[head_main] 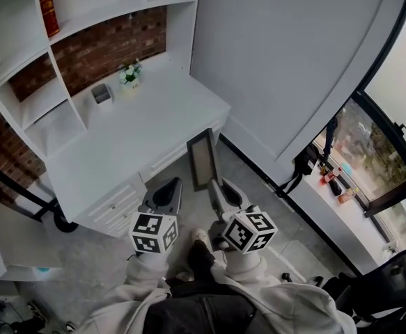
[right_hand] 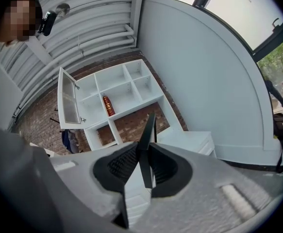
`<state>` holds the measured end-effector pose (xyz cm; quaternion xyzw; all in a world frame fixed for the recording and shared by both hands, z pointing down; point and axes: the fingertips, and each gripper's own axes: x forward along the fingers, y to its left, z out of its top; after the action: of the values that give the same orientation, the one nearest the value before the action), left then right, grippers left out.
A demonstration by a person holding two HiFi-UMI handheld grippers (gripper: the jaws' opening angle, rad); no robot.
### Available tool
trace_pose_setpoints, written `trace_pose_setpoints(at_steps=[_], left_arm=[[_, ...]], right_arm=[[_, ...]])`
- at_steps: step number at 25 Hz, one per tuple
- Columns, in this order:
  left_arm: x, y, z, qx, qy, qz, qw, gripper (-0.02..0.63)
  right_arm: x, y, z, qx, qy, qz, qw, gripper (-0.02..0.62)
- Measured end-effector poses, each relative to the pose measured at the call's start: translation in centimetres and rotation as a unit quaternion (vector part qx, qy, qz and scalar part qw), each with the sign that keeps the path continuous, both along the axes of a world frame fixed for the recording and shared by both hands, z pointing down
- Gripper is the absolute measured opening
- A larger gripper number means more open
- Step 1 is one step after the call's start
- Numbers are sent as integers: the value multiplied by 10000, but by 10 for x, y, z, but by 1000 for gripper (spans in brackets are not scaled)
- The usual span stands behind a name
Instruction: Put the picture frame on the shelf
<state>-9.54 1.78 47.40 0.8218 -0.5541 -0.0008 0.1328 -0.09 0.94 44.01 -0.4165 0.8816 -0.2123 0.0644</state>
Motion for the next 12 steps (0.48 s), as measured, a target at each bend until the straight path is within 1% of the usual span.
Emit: trace_pose_setpoints(at_steps=[6, 12], left_arm=[[4, -42, -3, -1, -4, -59, 10000, 5], [7, -86, -7, 14, -30, -204, 9998, 5]], right_arm=[[8, -43, -5, 14, -11, 3, 10000, 69], [13, -90, -8, -3, -45, -112, 9999, 69]])
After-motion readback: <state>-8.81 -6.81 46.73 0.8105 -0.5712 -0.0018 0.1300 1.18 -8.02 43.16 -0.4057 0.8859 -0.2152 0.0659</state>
